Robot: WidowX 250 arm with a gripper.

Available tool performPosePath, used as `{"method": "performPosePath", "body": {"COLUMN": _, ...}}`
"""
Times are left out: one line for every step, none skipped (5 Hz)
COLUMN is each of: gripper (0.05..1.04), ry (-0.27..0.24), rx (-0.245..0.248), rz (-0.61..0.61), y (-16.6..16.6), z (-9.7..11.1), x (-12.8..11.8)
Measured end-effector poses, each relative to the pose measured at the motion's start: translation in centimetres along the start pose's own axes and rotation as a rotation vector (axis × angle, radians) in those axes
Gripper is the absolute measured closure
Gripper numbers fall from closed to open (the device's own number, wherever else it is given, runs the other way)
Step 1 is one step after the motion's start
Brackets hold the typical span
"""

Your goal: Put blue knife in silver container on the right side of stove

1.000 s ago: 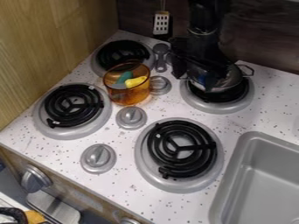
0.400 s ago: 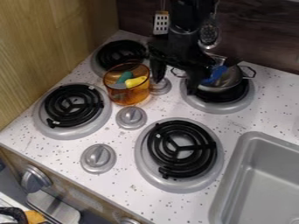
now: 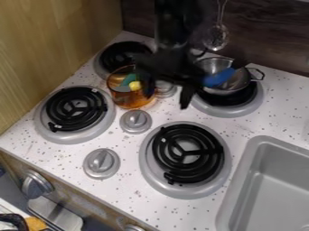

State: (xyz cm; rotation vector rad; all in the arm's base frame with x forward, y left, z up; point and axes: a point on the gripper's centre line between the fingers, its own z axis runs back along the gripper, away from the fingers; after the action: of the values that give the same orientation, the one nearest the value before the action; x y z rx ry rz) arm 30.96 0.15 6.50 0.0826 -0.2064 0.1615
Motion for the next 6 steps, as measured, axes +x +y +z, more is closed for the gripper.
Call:
{"method": "performPosePath", "body": {"gripper": 0.083, "ry": 0.007, "rx": 0.01, "rz": -0.011, "y": 0.7, "z": 0.1, "x": -1.0}}
{"method": "performPosePath", "body": {"gripper": 0.083, "ry": 0.042, "rx": -0.019, "rz": -0.022, "y": 1.8, "z": 0.0, "x": -1.5}}
{"method": "performPosePath", "body": {"gripper": 0.083, "ry": 0.015, "rx": -0.029, "rz": 0.005, "y": 1.3, "z": -0.2, "x": -2.3}}
{"method": "performPosePath", "body": {"gripper": 0.083, "ry": 0.015, "rx": -0.028, "rz": 0.047, "y": -0.1, "z": 0.4, "x": -2.7}}
{"method": "performPosePath", "body": {"gripper": 0.083, "ry": -0.001, "rx": -0.045, "rz": 0.076, "y": -2.7, "z": 0.8, "x": -2.9}}
{"method": "performPosePath", "body": {"gripper": 0.083, "ry": -0.038, "rx": -0.05, "rz": 0.078, "y": -4.1, "z": 2.0, "x": -1.6}}
